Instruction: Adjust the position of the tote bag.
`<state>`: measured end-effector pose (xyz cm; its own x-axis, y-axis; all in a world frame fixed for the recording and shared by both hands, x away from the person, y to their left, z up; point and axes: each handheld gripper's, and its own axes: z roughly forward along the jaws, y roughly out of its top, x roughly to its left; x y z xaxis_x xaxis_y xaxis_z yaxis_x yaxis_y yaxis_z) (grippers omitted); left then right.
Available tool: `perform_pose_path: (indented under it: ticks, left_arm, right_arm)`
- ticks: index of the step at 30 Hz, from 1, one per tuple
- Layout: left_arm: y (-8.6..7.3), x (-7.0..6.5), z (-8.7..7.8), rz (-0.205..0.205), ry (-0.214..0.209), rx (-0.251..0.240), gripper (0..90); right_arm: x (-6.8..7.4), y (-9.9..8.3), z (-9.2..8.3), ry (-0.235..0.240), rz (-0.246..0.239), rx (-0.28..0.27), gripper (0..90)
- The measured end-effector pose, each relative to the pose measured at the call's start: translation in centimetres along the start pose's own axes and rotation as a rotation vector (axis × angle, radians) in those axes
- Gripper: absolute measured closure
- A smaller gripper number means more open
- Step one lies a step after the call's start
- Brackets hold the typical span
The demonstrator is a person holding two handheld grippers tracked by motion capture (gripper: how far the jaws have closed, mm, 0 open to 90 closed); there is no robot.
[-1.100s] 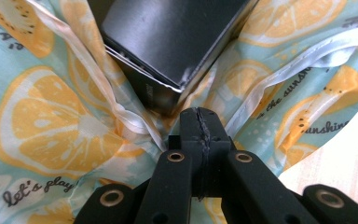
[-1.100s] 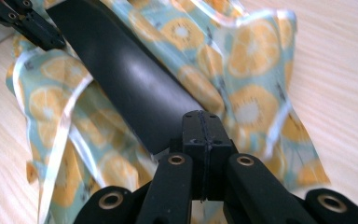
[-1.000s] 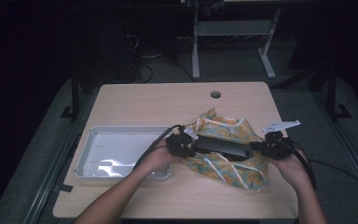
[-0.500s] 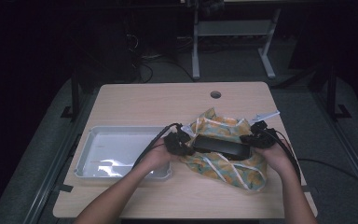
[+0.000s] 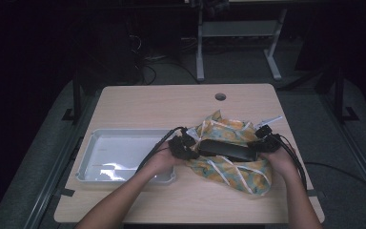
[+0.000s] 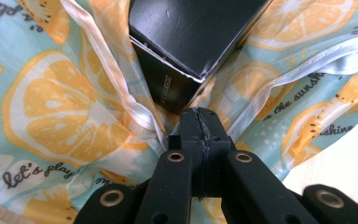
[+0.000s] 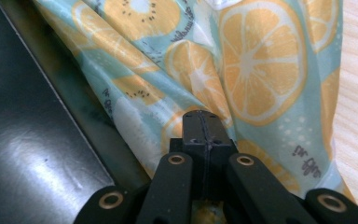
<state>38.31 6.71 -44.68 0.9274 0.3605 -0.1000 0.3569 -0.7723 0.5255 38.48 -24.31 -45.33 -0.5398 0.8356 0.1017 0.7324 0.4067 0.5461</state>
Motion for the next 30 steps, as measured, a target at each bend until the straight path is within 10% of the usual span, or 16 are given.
perform_pose_path:
  ticks: [19, 30]
  left_arm:
    - [4.2, 2.2, -3.6, -0.065, -0.044, -0.201, 90.0]
    - [5.8, 3.8, -0.9, -0.071, 0.042, -0.116, 90.0]
  right_arm:
    - [-0.1, 0.1, -1.7, 0.028, 0.015, -0.079, 89.9]
    - [0.0, 0.1, -1.6, 0.03, 0.007, -0.076, 89.8]
